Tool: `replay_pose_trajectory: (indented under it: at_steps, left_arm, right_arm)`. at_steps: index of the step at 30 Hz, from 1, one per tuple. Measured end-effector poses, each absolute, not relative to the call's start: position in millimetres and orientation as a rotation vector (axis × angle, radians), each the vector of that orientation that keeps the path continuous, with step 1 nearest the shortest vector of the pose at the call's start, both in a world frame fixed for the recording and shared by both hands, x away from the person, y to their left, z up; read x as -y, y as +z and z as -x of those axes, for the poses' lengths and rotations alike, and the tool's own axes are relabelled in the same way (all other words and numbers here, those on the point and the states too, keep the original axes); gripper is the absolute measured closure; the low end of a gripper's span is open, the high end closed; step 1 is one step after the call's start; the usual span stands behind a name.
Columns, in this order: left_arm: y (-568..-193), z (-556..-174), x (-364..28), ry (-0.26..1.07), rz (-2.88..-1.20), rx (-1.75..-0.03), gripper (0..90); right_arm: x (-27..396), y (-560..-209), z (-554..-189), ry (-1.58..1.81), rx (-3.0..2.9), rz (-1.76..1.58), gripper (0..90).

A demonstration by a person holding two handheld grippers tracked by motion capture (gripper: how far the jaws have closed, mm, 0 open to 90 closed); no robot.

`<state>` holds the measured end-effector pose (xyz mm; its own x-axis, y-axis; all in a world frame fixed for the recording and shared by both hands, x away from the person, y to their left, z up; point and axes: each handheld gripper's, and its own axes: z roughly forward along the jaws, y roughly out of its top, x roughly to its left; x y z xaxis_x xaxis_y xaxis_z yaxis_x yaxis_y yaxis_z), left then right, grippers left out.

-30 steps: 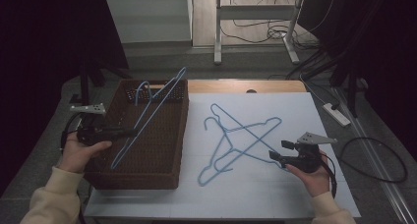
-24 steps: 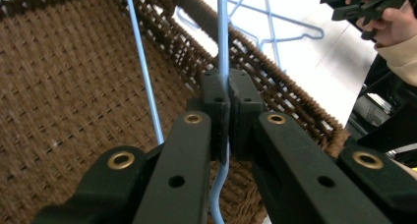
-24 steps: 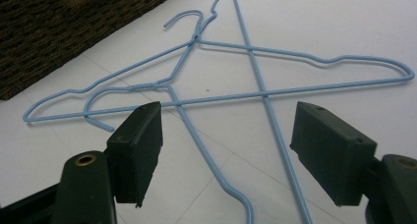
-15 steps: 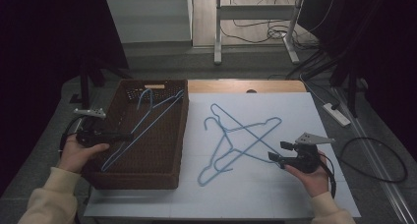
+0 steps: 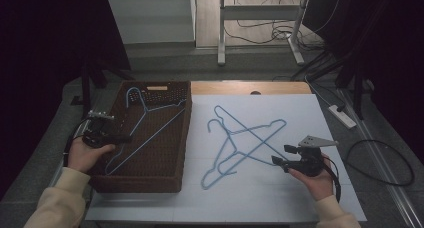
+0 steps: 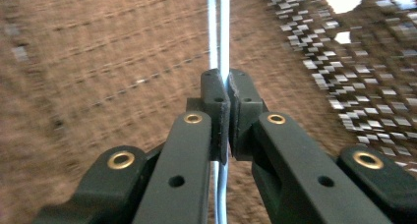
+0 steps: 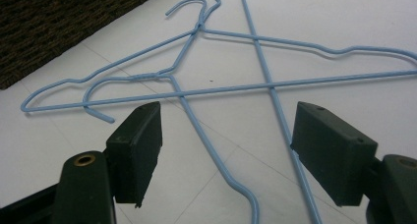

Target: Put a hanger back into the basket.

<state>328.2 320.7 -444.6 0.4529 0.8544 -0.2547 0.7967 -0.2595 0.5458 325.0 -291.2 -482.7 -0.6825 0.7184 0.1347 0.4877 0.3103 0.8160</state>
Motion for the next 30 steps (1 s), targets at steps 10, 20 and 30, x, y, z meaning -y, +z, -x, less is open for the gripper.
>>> replay_pose_trajectory:
  at_steps: [10,20,30]
  left_arm:
    - [-451,-336,-309,0.3,-2.217,-1.496,87.0]
    - [-460,-344,-307,0.287,-2.259,-1.604,85.8]
    - [-468,-349,-304,0.313,-2.296,-1.645,83.6]
  right_arm:
    - [290,-484,-325,1.298,-2.336,-1.098,28.0]
    - [289,-485,-326,1.292,-2.344,-1.093,28.0]
    - [290,-485,-326,1.294,-2.346,-1.097,27.6]
